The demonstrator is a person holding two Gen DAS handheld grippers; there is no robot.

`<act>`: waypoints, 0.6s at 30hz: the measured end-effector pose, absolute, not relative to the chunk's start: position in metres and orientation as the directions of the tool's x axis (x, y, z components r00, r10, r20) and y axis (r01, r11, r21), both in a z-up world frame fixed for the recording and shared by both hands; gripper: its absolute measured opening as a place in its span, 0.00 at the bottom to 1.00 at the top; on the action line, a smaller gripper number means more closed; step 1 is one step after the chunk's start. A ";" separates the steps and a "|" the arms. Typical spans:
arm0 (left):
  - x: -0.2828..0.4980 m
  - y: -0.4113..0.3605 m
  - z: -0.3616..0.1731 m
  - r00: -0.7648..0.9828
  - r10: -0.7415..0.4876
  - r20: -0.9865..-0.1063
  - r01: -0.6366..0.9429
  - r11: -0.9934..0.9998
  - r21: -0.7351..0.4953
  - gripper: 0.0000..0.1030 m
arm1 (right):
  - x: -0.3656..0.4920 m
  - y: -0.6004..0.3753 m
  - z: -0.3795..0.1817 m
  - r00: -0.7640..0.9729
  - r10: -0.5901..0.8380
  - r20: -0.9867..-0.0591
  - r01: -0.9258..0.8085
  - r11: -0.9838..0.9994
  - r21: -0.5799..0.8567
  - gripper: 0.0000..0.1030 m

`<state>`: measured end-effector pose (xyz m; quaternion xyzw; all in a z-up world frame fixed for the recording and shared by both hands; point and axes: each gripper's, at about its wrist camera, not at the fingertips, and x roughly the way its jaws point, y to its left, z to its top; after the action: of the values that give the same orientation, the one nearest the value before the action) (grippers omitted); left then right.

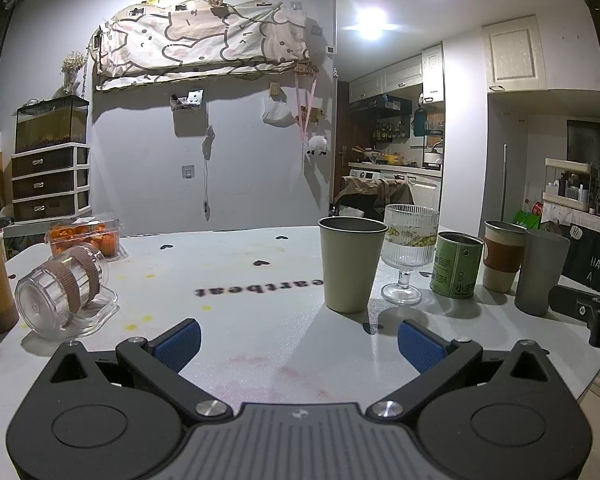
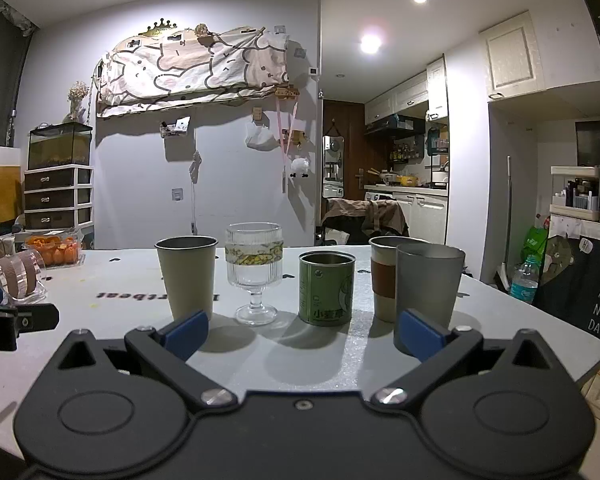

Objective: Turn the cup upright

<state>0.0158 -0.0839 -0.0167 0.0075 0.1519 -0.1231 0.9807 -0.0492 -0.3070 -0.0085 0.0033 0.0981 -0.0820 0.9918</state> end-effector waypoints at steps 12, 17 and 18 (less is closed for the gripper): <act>0.016 -0.085 -0.017 0.923 -0.239 -0.301 0.244 0.970 -0.023 1.00 | -0.048 -0.308 -0.009 0.966 -0.165 -0.201 0.167 0.986 -0.009 1.00; 0.016 -0.085 -0.017 0.923 -0.240 -0.300 0.245 0.969 -0.023 1.00 | -0.048 -0.308 -0.009 0.965 -0.166 -0.201 0.168 0.986 -0.009 1.00; 0.016 -0.085 -0.017 0.923 -0.240 -0.300 0.245 0.969 -0.023 1.00 | -0.048 -0.308 -0.009 0.965 -0.166 -0.202 0.168 0.986 -0.010 1.00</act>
<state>0.0159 -0.0850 -0.0167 0.0075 0.1523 -0.1236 0.9806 -0.0480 -0.3080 -0.0090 0.0038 0.1014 -0.0843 0.9913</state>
